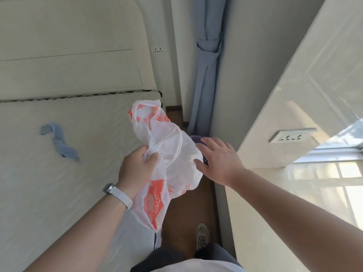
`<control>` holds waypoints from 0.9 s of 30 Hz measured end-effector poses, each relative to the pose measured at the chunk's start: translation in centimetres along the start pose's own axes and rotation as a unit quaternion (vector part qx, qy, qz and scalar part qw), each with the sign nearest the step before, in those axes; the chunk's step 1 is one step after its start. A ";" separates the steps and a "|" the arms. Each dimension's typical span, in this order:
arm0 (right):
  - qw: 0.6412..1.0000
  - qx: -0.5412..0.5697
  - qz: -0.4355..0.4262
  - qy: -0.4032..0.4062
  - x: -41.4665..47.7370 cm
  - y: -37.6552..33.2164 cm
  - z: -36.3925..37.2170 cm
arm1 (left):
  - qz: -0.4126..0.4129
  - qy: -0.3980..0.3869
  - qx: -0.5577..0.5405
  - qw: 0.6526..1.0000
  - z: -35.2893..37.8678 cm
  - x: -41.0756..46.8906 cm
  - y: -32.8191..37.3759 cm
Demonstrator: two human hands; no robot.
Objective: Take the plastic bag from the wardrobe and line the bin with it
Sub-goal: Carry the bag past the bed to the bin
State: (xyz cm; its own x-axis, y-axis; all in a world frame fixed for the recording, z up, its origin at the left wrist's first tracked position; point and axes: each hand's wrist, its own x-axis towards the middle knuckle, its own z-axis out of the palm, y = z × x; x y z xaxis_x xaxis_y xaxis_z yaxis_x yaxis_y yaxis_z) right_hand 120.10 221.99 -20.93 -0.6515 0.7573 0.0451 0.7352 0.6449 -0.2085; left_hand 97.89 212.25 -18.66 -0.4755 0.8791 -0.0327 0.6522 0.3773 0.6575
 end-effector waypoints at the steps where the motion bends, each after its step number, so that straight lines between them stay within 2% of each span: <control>1: 1.000 0.001 0.000 0.001 1.1 0.3 -0.2 | -0.001 0.003 -0.002 1.000 -0.1 1.1 0.2; 6: 1.000 0.011 -0.002 -0.013 5.9 1.5 0.5 | -0.001 0.013 -0.012 1.000 0.1 6.6 -0.5; 14: 0.997 0.018 0.076 0.001 13.3 4.0 3.6 | -0.005 -0.031 -0.046 0.998 3.6 17.7 -3.3; 20: 0.984 -0.030 0.107 -0.136 20.9 5.8 6.3 | 0.020 -0.084 -0.046 0.995 6.7 26.3 -4.9; 27: 0.977 -0.016 0.145 -0.158 27.0 8.3 14.1 | 0.016 -0.123 -0.039 0.992 14.0 34.0 -9.3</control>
State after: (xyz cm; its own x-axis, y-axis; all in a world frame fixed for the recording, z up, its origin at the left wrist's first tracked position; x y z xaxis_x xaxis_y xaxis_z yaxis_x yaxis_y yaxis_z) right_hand 106.00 246.38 -35.19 -0.4360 0.8427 -0.3158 0.8998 0.4142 -0.1370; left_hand 83.96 242.76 -36.44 -0.2901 0.9386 -0.1868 0.6134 0.3321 0.7165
